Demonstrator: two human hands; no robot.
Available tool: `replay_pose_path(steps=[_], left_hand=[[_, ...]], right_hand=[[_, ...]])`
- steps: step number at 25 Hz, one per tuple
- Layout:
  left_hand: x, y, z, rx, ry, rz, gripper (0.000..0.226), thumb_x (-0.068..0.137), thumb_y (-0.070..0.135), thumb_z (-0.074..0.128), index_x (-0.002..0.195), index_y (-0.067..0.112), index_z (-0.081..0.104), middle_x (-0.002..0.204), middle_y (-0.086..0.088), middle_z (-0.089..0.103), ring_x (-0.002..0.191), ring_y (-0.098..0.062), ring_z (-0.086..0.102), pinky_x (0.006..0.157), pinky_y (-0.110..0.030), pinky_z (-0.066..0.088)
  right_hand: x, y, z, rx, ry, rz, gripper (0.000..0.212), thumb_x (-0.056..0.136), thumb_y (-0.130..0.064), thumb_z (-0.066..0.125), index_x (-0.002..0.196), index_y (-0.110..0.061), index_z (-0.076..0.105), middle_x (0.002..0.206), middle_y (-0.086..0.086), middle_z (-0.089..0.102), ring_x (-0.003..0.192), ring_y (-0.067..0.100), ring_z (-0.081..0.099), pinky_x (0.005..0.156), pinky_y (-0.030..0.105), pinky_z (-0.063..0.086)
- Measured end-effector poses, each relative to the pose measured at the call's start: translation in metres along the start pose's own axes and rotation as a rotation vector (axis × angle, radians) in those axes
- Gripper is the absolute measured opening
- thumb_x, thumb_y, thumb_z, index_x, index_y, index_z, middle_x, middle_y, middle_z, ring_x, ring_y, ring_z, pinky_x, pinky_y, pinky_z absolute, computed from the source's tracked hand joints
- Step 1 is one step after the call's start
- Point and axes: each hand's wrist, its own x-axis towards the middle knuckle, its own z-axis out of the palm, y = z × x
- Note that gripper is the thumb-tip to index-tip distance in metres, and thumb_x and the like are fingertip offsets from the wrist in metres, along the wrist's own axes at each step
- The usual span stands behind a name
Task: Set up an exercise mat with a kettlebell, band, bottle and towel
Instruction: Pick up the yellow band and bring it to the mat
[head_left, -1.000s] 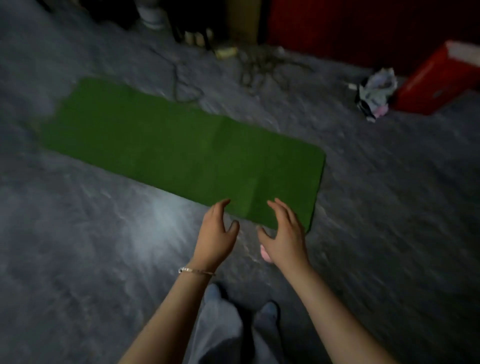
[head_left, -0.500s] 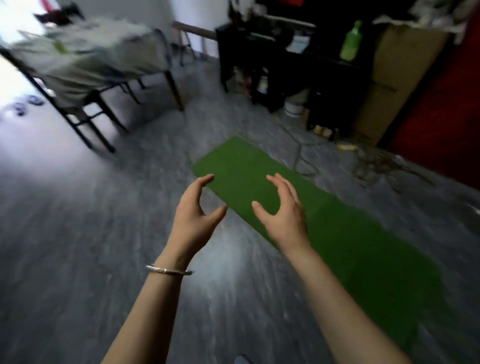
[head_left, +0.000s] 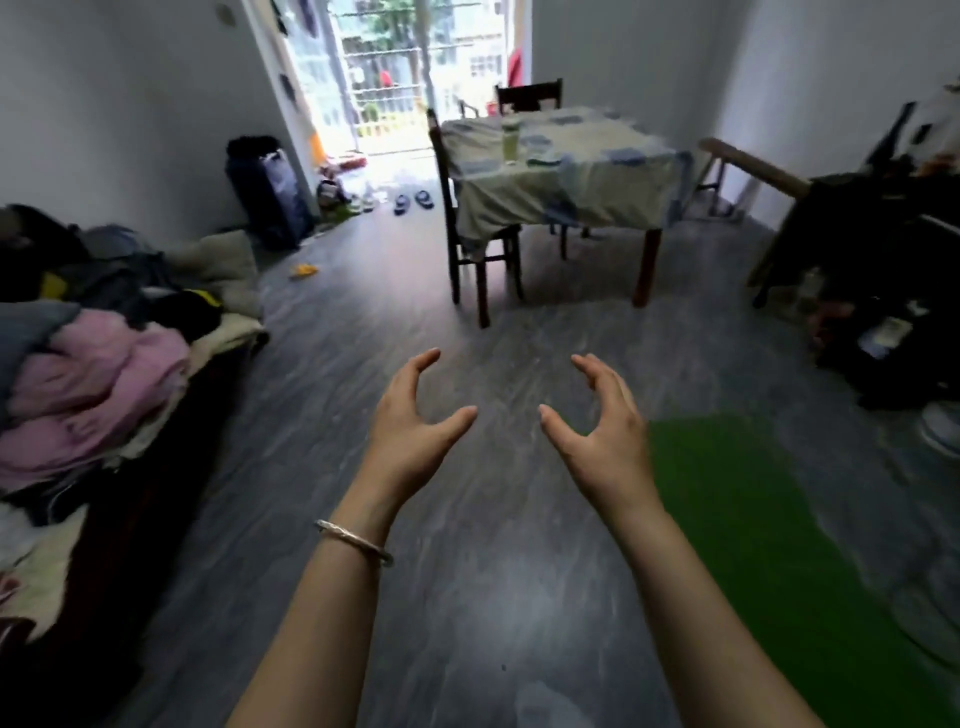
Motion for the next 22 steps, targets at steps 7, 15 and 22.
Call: replay_pose_path(steps=[7, 15, 22], left_hand=[[0.160, -0.055, -0.037, 0.001, 0.279, -0.188, 0.066, 0.077, 0.022, 0.074, 0.134, 0.024, 0.042, 0.141, 0.005, 0.043, 0.131, -0.010, 0.038, 0.101, -0.021, 0.027], [0.367, -0.170, -0.073, -0.104, 0.435, -0.255, 0.056, 0.082, 0.019, 0.069, 0.132, 0.020, 0.045, 0.138, 0.002, 0.047, 0.127, -0.009, 0.041, 0.102, -0.023, 0.030], [0.593, -0.261, -0.095, -0.141, 0.385, -0.304, 0.051, 0.084, 0.019, 0.067, 0.130, 0.018, 0.047, 0.134, 0.001, 0.051, 0.125, -0.010, 0.045, 0.104, -0.027, 0.034]], right_hand=[[0.187, -0.002, 0.124, 0.068, -0.296, -0.171, 0.056, 0.078, -0.021, 0.072, 0.130, -0.021, 0.050, 0.137, -0.001, 0.049, 0.126, 0.013, 0.045, 0.107, 0.035, 0.038], [0.384, 0.019, 0.284, 0.092, -0.355, -0.118, 0.053, 0.080, -0.023, 0.071, 0.128, -0.028, 0.049, 0.129, -0.002, 0.055, 0.115, 0.008, 0.051, 0.087, 0.022, 0.036], [0.571, 0.037, 0.420, 0.098, -0.343, -0.026, 0.051, 0.080, -0.023, 0.072, 0.126, -0.029, 0.050, 0.122, -0.005, 0.057, 0.110, 0.008, 0.054, 0.089, 0.026, 0.041]])
